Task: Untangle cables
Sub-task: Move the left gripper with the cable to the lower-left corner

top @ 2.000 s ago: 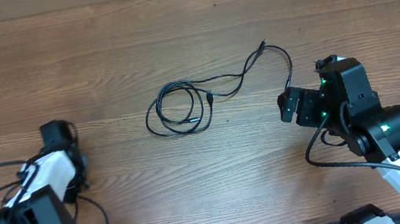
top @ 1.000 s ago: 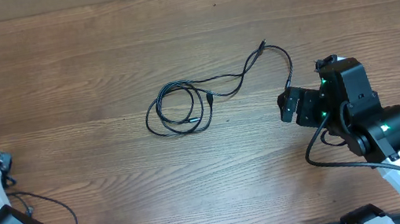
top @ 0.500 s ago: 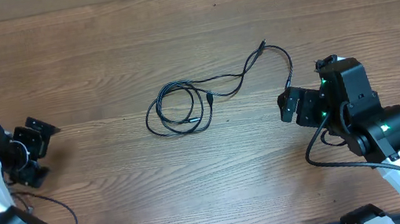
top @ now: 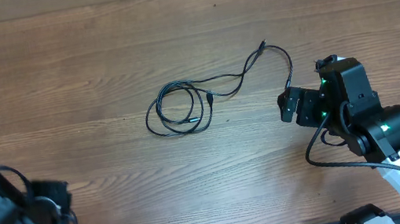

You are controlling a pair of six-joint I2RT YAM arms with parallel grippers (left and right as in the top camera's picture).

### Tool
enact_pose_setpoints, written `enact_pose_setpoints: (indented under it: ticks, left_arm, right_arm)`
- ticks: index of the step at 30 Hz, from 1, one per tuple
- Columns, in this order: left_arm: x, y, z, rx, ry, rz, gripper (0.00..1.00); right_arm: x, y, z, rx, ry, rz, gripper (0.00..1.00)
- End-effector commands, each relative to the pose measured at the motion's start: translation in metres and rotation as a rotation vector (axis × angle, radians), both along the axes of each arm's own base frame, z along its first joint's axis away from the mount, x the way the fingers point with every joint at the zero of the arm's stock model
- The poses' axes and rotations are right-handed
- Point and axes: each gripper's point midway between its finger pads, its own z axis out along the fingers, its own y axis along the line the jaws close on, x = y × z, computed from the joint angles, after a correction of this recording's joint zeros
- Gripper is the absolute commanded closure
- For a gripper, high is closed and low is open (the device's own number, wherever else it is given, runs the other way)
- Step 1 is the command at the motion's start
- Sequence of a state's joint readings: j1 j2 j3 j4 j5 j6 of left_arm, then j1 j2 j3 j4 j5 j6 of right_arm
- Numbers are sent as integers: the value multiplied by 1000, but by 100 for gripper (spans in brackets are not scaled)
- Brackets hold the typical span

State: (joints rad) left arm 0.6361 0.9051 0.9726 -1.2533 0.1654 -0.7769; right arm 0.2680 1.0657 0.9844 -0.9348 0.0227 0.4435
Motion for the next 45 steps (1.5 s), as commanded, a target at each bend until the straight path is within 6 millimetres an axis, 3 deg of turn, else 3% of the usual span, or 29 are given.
enact_pose_setpoints:
  ticks: [1,4,9,16,22,27,32,36,45]
  left_arm:
    - [-39,2,-49,-70,152,348,96]
    - [-53,-6,-87,-138,232,487,96]
    - [-61,1,-131,-117,318,525,96]
    - [-73,22,-160,-31,480,555,95]
    - [-88,26,-192,-25,675,557,95]
    - [-90,36,-206,22,720,557,95]
    - [-77,44,-215,31,660,603,96]
    - [-47,69,-219,97,513,598,96]
    - [-3,113,-204,229,336,564,96]
  right_arm:
    - [3,0,5,5,-16,-2,0]
    - [3,0,5,5,-16,-2,0]
    - [3,0,5,5,-16,-2,0]
    - [3,0,5,4,-16,-2,0]
    - [3,0,5,4,-16,-2,0]
    - [3,0,5,4,-16,-2,0]
    - [3,0,5,4,-16,-2,0]
    - [3,0,5,4,-16,-2,0]
    - [3,0,5,5,-16,-2,0]
